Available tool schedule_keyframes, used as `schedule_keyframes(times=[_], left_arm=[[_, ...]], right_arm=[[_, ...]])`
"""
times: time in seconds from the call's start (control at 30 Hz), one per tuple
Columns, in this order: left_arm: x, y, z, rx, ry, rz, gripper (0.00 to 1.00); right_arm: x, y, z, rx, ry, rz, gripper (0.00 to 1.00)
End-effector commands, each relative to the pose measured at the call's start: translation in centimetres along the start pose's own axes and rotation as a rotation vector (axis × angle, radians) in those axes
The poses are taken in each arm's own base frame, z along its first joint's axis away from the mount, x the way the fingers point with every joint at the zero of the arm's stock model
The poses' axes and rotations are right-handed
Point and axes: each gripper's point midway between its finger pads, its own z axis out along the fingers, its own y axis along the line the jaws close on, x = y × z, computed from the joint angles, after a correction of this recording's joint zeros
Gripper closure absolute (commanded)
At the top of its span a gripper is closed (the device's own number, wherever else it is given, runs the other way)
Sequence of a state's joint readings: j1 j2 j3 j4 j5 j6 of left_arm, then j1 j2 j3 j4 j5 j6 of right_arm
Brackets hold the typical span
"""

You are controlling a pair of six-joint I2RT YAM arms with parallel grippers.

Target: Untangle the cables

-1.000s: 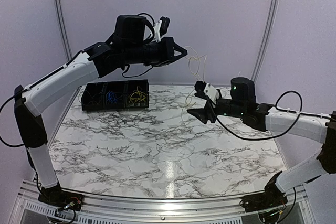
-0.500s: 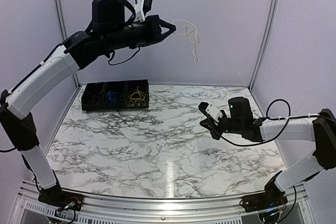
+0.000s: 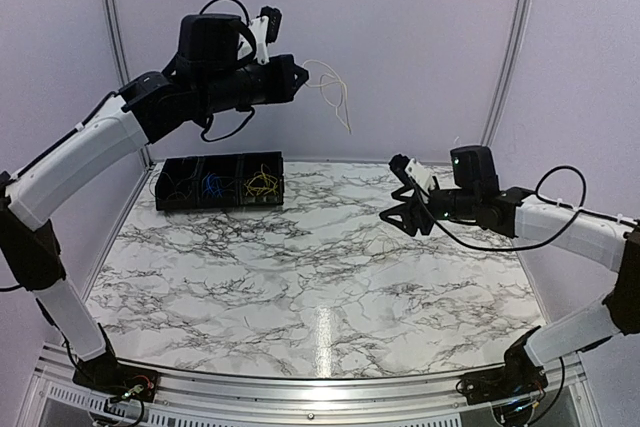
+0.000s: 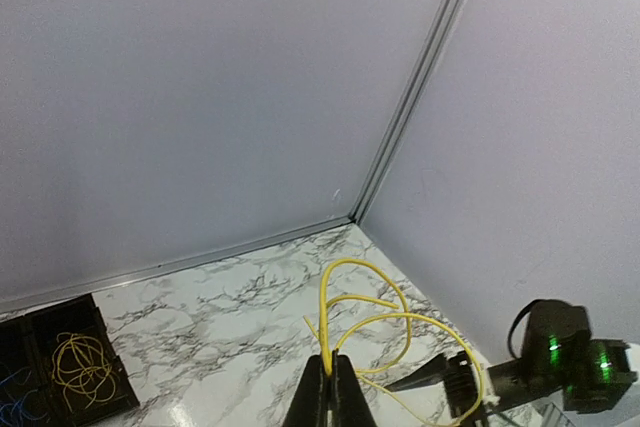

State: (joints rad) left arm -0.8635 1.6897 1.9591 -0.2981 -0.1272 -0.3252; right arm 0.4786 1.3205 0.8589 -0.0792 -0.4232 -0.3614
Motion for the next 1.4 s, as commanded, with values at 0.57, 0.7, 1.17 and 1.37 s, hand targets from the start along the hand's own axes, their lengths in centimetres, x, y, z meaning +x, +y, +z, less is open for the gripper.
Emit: schedule_keyframes(times=[0.57, 0.7, 1.17, 1.37], left_arm=[[9.5, 19.0, 4.9, -0.566, 0.328, 0.347, 1.0], [9.8, 22.1, 4.8, -0.669, 0.374, 0.463, 1.0], [13.7, 32.3, 8.3, -0.785, 0.436, 0.341, 1.0], [16.1, 36.0, 10.6, -0.711, 0.406, 0.107, 1.0]], right_arm=[[-6.1, 2.2, -6.0, -0.072, -0.055, -0.005, 0.31], [-5.8, 2.3, -6.2, -0.068, -0.047, 0.005, 0.31], [-4.8, 2.4, -5.9, -0.079, 0.008, 0.007, 0.31], [-4.0, 2.6, -5.6, -0.091, 0.034, 0.018, 0.31]])
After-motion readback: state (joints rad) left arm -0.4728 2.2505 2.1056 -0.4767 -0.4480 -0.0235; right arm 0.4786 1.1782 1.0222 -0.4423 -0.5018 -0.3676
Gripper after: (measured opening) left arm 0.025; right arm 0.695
